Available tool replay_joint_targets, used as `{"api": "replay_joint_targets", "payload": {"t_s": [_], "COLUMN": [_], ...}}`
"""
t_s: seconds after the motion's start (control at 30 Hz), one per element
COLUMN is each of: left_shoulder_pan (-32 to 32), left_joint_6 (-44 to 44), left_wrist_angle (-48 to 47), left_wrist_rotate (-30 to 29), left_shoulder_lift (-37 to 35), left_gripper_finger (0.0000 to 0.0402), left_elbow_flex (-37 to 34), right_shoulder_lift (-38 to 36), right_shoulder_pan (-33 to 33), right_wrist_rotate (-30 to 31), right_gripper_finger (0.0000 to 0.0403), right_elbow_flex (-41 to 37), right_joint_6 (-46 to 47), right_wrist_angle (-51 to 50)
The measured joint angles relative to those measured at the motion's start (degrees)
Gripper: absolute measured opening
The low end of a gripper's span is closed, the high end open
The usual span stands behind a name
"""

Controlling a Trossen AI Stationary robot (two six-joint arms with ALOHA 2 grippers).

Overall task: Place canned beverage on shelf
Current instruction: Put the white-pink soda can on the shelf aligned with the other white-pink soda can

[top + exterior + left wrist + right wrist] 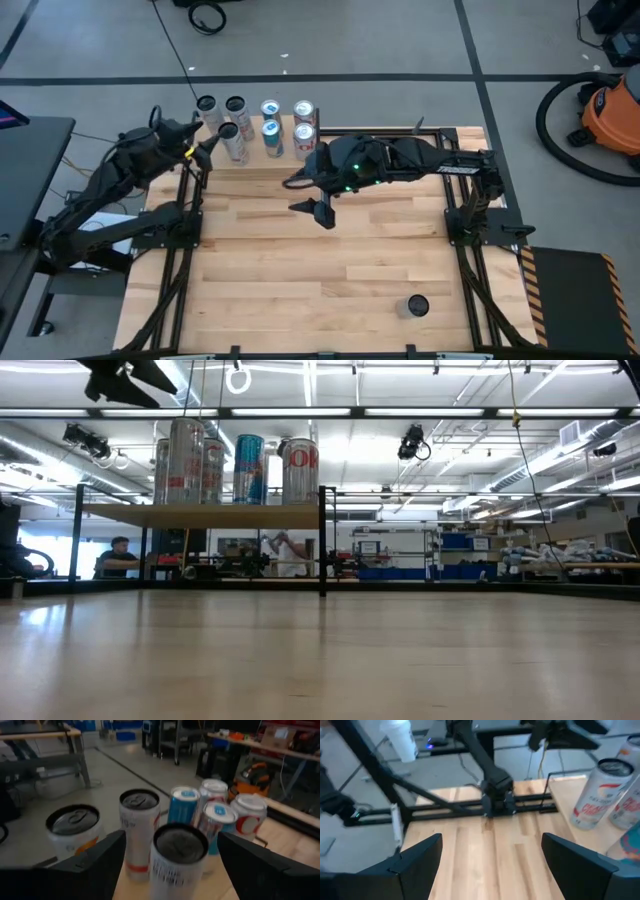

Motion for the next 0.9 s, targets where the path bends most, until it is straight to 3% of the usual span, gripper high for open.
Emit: {"api": "replay_joint_targets", "payload": {"t_s": [0.27, 0.5, 0.9], "left_shoulder_pan": [0.0, -0.02, 0.0], "left_joint_6": [3.71, 10.0, 9.68], "left_wrist_angle": [-8.54, -8.97, -11.53], "left_wrist_rotate": [4.17, 6.19, 6.21], "left_shoulder_lift": [-0.09, -0.09, 0.01], "left_gripper_finger": [0.0318, 0.0318, 0.0318], "left_elbow_flex": [1.34, 1.34, 0.82], "right_shoulder_lift": [0.01, 0.0, 0.04], "right_shoulder_pan": [-4.8, -10.24, -17.97], "right_wrist_rotate": [-2.56, -6.31, -8.05], "right_gripper_finger": [0.035, 0.035, 0.035], "right_elbow_flex": [-7.85, -14.58, -21.68], "right_joint_6": [-11.55, -16.48, -25.93], "right_wrist_angle": [11.86, 25.28, 32.8]}}
